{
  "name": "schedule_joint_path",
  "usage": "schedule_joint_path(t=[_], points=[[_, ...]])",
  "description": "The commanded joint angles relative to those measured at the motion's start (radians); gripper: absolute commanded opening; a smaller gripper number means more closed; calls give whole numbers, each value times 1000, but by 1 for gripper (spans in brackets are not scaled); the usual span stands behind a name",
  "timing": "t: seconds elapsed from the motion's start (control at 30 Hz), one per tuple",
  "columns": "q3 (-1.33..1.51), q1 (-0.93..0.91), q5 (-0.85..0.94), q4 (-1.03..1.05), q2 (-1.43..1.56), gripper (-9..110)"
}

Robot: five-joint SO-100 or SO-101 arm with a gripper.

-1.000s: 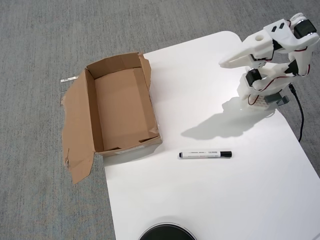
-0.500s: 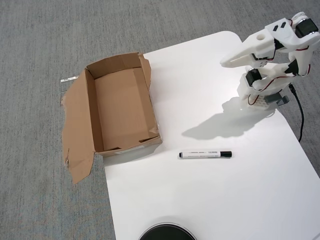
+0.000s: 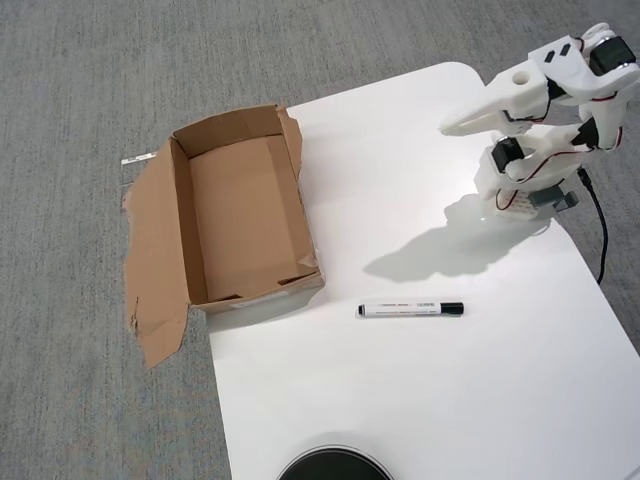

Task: Grasp a pen and put it in the box.

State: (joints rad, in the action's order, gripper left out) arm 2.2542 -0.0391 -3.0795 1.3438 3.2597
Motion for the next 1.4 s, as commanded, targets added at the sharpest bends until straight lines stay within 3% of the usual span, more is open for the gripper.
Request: schedule_joint_path(t=[0.0,0.37,0.6,0.8,1.13,1.37], points=[[-22,1,360,-12,-66,2],[-22,2,1047,-12,-129,2],[-41,81,1366,-15,-218,2],[-183,186,1630,-15,-453,2],[-461,263,2280,-14,-871,2],[-456,265,2408,-14,-1019,3]])
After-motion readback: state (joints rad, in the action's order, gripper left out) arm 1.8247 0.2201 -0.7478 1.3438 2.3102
